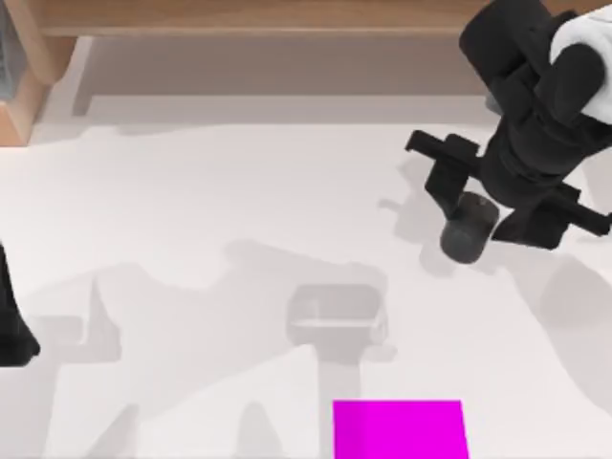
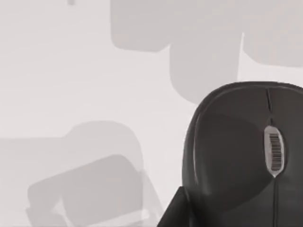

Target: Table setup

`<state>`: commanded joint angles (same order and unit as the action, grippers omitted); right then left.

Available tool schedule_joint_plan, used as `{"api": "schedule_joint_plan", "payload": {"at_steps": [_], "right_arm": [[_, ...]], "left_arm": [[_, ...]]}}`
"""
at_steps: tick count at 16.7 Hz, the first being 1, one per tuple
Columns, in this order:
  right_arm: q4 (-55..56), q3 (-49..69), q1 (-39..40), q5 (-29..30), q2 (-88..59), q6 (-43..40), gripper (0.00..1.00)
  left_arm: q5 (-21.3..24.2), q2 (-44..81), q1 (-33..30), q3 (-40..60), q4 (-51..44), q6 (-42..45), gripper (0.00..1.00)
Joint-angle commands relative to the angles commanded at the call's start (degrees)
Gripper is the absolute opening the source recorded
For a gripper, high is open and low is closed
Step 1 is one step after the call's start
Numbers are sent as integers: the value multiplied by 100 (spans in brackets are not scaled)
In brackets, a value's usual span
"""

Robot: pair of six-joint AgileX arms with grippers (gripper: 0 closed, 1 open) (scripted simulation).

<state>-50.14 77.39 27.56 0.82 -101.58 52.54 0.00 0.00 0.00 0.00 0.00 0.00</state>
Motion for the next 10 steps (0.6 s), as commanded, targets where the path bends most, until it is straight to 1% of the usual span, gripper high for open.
{"api": "schedule_joint_plan", "payload": {"at_steps": [6,10], "right_arm": [[255,-1125,1844,259,211,483,0],[283,-1707,2782,380,330,564,0]], "left_arm": [[0,0,0,0,0,0,100],[0,0,0,0,0,0,100]]}}
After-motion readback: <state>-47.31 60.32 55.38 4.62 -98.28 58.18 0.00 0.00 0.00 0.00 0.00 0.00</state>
